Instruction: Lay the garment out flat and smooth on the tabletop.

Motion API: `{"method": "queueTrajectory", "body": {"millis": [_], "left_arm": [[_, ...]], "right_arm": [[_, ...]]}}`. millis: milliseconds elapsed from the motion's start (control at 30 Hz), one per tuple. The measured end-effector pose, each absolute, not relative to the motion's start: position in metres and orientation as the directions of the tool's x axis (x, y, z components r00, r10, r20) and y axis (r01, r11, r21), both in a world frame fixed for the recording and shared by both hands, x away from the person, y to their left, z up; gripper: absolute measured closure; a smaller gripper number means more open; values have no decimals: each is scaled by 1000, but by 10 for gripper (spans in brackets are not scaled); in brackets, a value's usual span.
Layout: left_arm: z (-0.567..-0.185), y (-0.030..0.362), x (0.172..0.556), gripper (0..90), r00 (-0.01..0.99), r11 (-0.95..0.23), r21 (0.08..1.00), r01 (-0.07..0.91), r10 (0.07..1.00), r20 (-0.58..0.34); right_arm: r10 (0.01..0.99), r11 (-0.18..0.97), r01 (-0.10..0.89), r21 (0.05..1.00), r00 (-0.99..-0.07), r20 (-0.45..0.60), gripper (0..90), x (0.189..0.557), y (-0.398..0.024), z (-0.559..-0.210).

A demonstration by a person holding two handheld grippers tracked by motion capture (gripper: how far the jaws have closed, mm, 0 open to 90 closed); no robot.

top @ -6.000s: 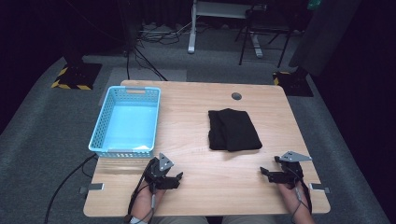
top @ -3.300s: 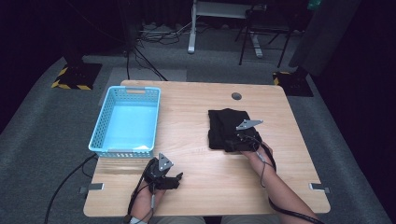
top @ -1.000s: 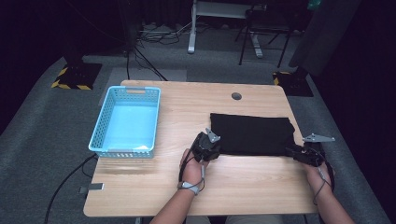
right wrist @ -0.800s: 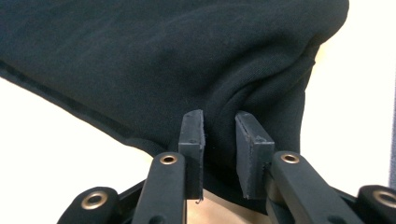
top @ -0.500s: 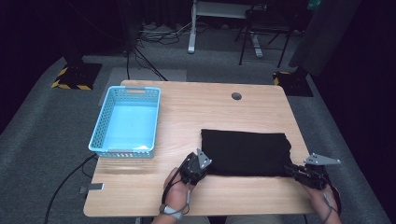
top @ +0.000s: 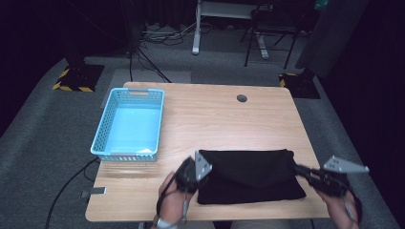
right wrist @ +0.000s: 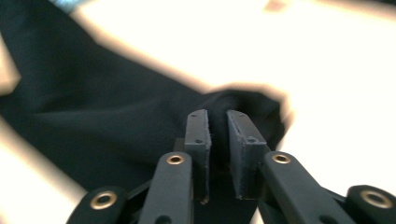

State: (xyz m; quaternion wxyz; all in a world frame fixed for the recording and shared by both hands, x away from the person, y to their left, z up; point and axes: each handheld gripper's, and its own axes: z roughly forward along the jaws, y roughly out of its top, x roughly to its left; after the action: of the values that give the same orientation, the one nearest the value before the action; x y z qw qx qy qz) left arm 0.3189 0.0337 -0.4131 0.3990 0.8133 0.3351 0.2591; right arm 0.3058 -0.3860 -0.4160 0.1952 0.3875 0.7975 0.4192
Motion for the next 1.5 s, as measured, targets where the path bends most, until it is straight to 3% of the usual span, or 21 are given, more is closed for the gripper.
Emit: {"method": "queueTrajectory", "body": {"millis": [33,67,100,133,167,200,300,333,400,533,667,933,967,1000,1033,1067,1100,1200,1300,1400,1500], "left_arm": [[-406,35,341,763,577,-407,845,347,803,150],[-398,37,360,685,507,-334,866,371,854,112],[-392,41,373,557,473,-283,876,390,878,73],[-392,41,373,441,473,-283,876,390,878,73],[-387,45,380,338,454,-245,878,411,890,36],[-386,49,381,295,447,-222,879,422,895,12],[-402,57,370,290,478,-259,853,453,878,13],[-413,57,367,292,490,-268,837,478,872,-1],[-435,53,363,312,520,-292,799,526,854,-30],[-468,37,356,334,574,-346,750,564,817,-56],[-489,19,350,385,629,-427,703,569,776,-38],[-495,14,327,469,702,-526,661,536,712,-3],[-492,13,318,514,728,-559,636,532,685,-7],[-488,13,308,609,756,-594,601,534,654,-24],[-484,15,298,609,779,-617,577,535,624,-54],[-475,20,284,626,783,-583,605,542,612,-111],[-469,24,279,624,776,-558,639,529,622,-99],[-459,25,281,521,742,-501,701,508,667,-62],[-464,19,294,384,713,-466,708,531,697,-76],[-479,11,304,331,698,-485,678,552,714,-58],[-493,7,308,357,701,-508,652,563,711,-51]], "right_arm": [[801,325,436,839,-599,1,801,325,-385,-409],[833,270,428,862,-553,14,798,345,-385,-402],[869,211,408,888,-495,21,726,363,-385,-397],[903,192,375,907,-429,-14,527,376,-384,-393],[922,193,345,919,-385,-49,461,384,-383,-390],[919,159,347,924,-395,-10,457,385,-384,-388],[891,188,350,918,-454,-10,440,378,-380,-395],[862,277,377,884,-504,-55,432,371,-377,-413],[833,324,425,846,-552,-42,426,369,-375,-434],[795,377,535,756,-606,32,401,372,-373,-472],[768,472,570,672,-640,3,406,370,-367,-493],[744,510,563,650,-668,-5,432,345,-364,-492],[737,521,571,634,-675,2,432,338,-364,-490],[707,526,634,568,-696,122,442,322,-367,-482],[707,526,634,568,-696,122,494,322,-367,-482],[695,513,683,520,-686,216,514,314,-370,-477],[684,490,678,548,-689,241,491,302,-378,-470],[714,462,618,636,-685,147,325,299,-385,-465],[743,432,583,688,-662,95,252,306,-382,-469],[739,479,549,685,-674,23,238,312,-372,-480],[732,500,561,660,-681,24,231,316,-369,-492]]}}
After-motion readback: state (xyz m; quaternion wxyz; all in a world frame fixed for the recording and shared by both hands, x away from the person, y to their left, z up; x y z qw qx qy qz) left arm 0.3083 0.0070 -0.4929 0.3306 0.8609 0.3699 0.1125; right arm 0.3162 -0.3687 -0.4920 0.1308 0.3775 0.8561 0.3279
